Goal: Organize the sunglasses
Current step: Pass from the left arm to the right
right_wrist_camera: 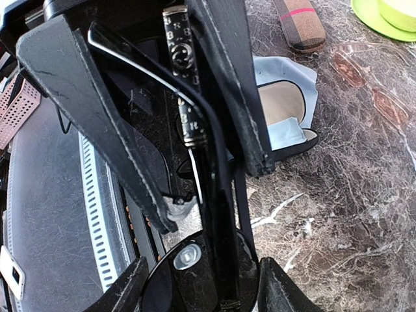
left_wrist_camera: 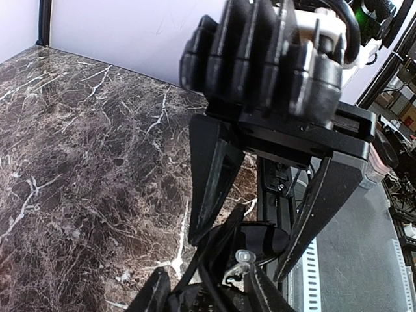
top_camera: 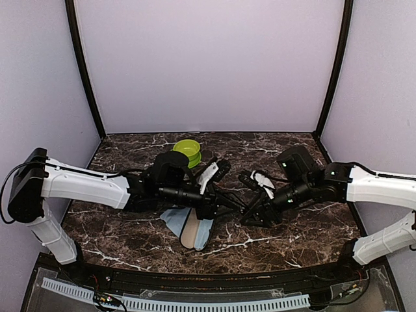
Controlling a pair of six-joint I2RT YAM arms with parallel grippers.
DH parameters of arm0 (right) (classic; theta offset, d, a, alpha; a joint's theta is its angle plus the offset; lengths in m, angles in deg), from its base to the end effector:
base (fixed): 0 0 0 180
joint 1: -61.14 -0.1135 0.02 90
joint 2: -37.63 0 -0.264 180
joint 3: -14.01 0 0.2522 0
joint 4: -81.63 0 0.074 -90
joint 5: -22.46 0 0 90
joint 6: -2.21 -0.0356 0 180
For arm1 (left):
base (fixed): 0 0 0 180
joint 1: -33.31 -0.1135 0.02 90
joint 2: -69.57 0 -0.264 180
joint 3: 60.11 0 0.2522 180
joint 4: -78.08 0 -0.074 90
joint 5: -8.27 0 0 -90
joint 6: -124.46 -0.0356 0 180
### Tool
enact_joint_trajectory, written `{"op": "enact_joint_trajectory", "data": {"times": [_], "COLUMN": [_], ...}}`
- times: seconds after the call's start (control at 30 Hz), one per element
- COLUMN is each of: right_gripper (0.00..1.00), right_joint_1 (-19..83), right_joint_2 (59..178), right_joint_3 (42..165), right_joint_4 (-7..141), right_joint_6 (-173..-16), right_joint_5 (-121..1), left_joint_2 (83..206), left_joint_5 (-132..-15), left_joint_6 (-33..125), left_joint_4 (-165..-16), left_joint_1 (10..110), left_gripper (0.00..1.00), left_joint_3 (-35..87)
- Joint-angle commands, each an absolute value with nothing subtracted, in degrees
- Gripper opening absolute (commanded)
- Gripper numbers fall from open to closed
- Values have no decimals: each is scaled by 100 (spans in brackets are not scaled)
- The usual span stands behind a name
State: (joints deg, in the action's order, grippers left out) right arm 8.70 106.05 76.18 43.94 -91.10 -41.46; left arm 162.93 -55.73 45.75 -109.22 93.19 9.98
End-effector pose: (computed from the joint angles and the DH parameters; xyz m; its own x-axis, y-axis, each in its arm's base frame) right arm 0.1399 0.2076 0.2580 -0.4745 -0.5320 -0.7013 -0.8790 0.3278 0.3461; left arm 0.1717 -0.3271 0.2482 -0.3290 0.2164 -0.9192 0.9428 0.1314 -0.3065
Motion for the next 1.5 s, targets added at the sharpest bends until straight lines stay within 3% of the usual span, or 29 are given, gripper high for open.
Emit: {"op": "enact_joint_trajectory", "data": {"times": [0.0,0.3,0.6,0.97,1.47], "right_gripper": [44,39,36,32,30], "right_joint_1": [841,841,841,841,767], "right_joint_2": [10623,10597,10486,10259,10402], "right_joint_3": [7605,7392,7249,7001,6852], "right_joint_4": [4668,5051,5411,6167,6800], "right_joint_6": [-9169,-9418,-9736,-10265,-10832], "right_joint_5": [-4098,-3972,-4031,-4223,-4572], "left_joint_2": [16298,16306,16208,16251,16695], "left_joint_5": [-5357,-5362,-5335,-5905,-6085], "left_joint_6": [4715,4870,5202,6102,7277], "left_joint_4": [-11081,-11234,-11818,-12908,-14359], "left_joint_1": [9298,9260,9139,9053,9061], "left_gripper": [37,47,70,80,82], "left_joint_3": [1194,1144,843,375,127]}}
